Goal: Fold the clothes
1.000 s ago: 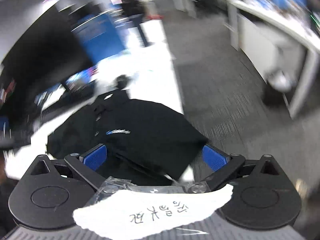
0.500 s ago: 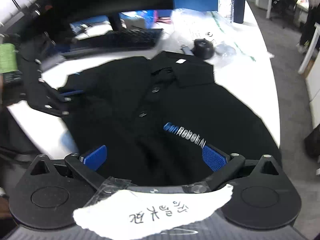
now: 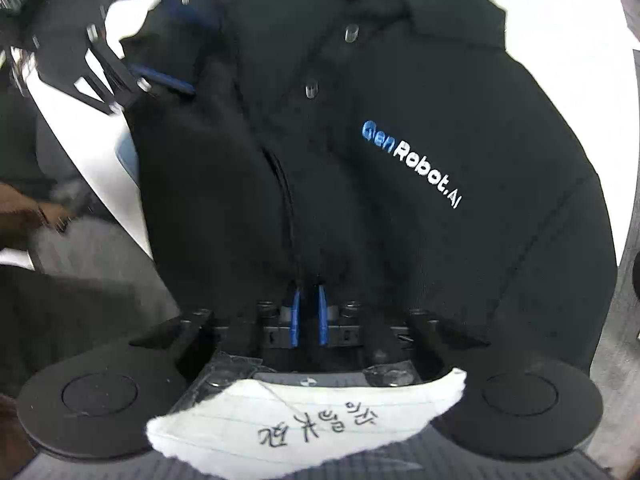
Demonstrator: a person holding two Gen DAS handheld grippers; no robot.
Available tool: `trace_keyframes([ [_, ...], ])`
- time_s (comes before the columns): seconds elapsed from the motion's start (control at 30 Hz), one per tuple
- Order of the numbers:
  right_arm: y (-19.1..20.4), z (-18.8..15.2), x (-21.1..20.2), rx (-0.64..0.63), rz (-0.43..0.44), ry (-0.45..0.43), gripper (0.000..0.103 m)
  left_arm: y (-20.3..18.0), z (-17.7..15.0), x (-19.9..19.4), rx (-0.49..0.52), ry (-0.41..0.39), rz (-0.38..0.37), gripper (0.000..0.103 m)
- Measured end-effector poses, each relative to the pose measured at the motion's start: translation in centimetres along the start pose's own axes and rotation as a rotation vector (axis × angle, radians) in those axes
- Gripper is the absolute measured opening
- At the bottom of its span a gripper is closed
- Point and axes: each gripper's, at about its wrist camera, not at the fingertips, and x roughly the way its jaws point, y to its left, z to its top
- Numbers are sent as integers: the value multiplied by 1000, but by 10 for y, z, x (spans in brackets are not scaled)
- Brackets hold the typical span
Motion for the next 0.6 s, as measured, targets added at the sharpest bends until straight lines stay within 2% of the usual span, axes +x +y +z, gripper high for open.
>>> trace_keyframes([
  [0.03,3,-4,-7,6,9,-16,7,-2,-2,-3,-6,5,-14,11],
  [0.1,12,-15,-22,16,36,-47,6,-9,-6,-11,-14,15,-10,11],
  [0.17,22,-26,-37,21,69,-77,5,-18,-13,-26,-20,25,34,14],
  [0.23,39,-36,-52,9,128,-106,5,-28,-18,-45,-55,20,83,29],
  [0.33,59,-59,-67,27,263,-131,5,-39,-20,-70,-154,11,118,50],
  [0.4,72,-77,-58,27,340,-108,5,-48,-15,-81,-188,0,141,59],
  [0.43,76,-87,-52,29,358,-95,5,-53,-10,-83,-190,-4,157,65],
  [0.47,78,-97,-43,36,351,-83,5,-58,-1,-84,-185,-6,176,66],
  [0.57,70,-125,-35,126,254,-143,23,-70,40,-86,-175,-34,239,71],
  [0.6,65,-135,-42,179,208,-194,50,-71,61,-87,-201,-58,269,83],
])
